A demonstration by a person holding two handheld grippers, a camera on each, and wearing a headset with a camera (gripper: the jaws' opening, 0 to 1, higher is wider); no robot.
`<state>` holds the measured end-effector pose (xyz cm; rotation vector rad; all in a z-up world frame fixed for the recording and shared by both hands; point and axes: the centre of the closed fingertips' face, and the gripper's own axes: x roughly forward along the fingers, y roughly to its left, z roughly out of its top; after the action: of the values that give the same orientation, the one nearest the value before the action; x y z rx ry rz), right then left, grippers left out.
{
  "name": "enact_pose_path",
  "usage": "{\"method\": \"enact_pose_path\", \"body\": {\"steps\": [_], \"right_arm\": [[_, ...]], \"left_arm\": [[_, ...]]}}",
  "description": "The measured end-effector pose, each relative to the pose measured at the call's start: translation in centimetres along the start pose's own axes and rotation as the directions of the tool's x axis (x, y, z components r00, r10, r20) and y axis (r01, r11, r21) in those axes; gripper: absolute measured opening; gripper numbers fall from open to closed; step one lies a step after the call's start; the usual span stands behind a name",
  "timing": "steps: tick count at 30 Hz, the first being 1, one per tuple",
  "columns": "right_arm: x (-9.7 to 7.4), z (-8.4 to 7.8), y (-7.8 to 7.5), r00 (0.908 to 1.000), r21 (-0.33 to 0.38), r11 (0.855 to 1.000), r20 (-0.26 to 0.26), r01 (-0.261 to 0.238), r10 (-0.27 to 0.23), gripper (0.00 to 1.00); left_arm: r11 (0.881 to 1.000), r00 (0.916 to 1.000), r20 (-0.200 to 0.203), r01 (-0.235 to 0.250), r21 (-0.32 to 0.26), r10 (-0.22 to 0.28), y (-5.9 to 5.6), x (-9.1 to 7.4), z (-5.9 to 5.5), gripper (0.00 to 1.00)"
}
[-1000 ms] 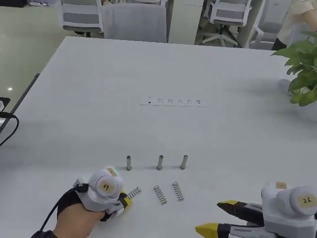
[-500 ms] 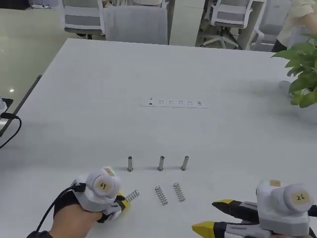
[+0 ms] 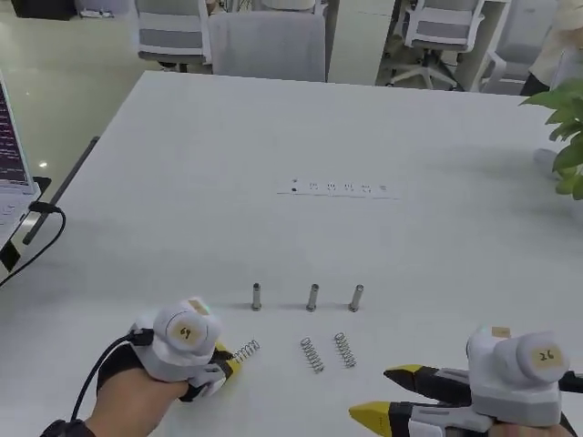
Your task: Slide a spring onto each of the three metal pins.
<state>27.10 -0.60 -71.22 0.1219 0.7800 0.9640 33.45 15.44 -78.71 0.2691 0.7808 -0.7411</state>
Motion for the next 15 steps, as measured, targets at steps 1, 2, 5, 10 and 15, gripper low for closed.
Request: {"method": "enact_pose_path", "body": {"steps": [1, 2, 5, 10, 15], "right_arm": [[0.2, 0.0, 0.1, 1.0000, -0.001, 1.000, -0.001, -0.005, 0.005, 0.54], [0.4, 0.1, 0.2, 1.0000, -0.002, 1.000, -0.002, -0.008, 0.008, 0.54], [0.9, 0.3, 0.5, 0.9997, 0.002, 1.000, 0.001, -0.025, 0.025, 0.53], [1.7, 0.7, 1.0, 0.9987, -0.002, 0.999, -0.001, -0.050, 0.050, 0.52], [2.3, 1.1, 1.5, 0.9973, -0.006, 0.997, -0.003, -0.073, 0.073, 0.51]], "left_arm": [[1.000, 1.0000, 0.004, -0.002, -0.006, 0.002, 0.2, -0.2, -0.1, 0.02], [1.000, 1.0000, 0.005, -0.005, -0.008, 0.005, 0.3, -0.3, -0.1, 0.02], [1.000, 0.9998, 0.014, -0.012, -0.017, 0.012, 0.5, -1.0, -0.1, 0.02], [0.999, 0.9993, 0.029, -0.023, -0.029, 0.024, 0.7, -1.9, -0.1, 0.02], [0.999, 0.9987, 0.045, -0.023, -0.026, 0.024, 0.3, -2.8, 0.2, 0.02]]}}
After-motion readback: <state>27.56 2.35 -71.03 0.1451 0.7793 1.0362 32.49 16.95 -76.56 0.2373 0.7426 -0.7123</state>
